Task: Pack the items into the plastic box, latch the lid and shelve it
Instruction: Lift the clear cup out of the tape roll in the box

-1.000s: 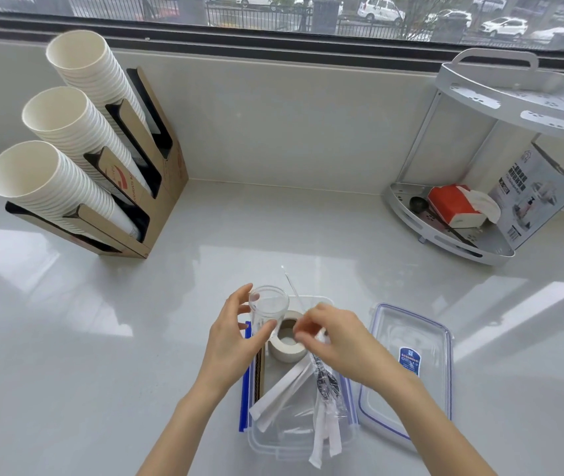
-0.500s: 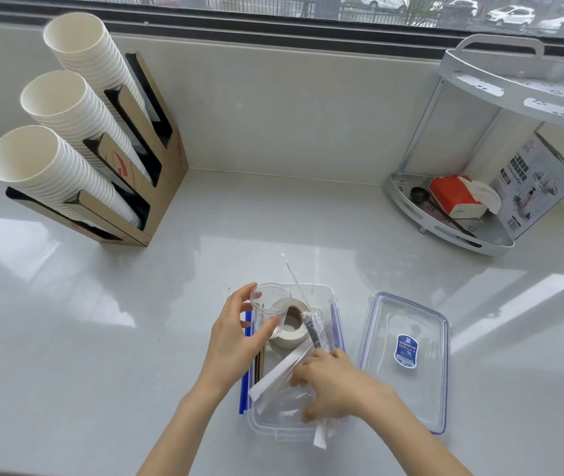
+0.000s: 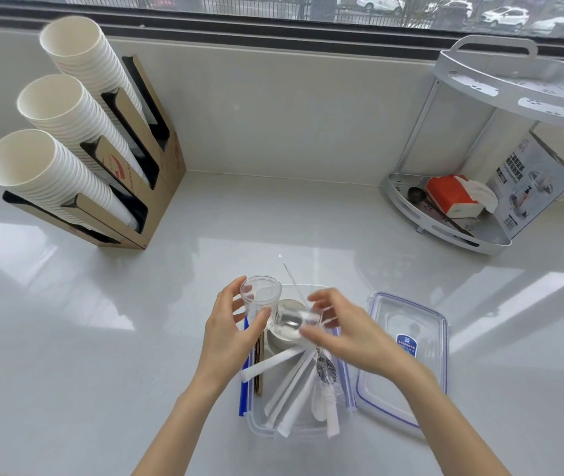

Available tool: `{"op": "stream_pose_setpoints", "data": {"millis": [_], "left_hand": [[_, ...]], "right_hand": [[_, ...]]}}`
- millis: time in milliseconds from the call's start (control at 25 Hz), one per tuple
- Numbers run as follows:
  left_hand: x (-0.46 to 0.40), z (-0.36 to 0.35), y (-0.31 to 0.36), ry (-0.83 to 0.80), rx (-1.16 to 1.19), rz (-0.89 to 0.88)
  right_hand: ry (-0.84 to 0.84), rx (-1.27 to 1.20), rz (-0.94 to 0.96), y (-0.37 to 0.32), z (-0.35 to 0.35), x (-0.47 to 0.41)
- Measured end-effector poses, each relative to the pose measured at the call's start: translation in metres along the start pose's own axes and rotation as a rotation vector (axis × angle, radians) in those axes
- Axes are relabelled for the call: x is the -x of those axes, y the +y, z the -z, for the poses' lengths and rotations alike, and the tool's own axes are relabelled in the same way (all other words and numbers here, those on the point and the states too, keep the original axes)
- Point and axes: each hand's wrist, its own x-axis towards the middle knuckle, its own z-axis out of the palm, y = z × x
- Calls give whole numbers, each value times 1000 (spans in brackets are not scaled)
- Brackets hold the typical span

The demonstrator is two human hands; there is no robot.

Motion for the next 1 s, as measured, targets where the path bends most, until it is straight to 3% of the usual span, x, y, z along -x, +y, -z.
{"op": "stream_pose_setpoints", "data": {"millis": [160,400,640,880,1000], "left_hand": [[-2,-4,0,-53,-46,-24],[-6,-12,6,-128,-58,-120],[-6,-19,7,-151,-19,-151],[0,-17,3,-159,14,-106],[0,-14,3,-144,17,-103]], "right_hand": [[279,-146,66,-10,17,-10],[417,-62,197,-24,17,-29],[83,131,227,-18,-4,-35],[-53,76,134,-14,-8,-33],[-28,-5,103,-15,-3,-33]]}}
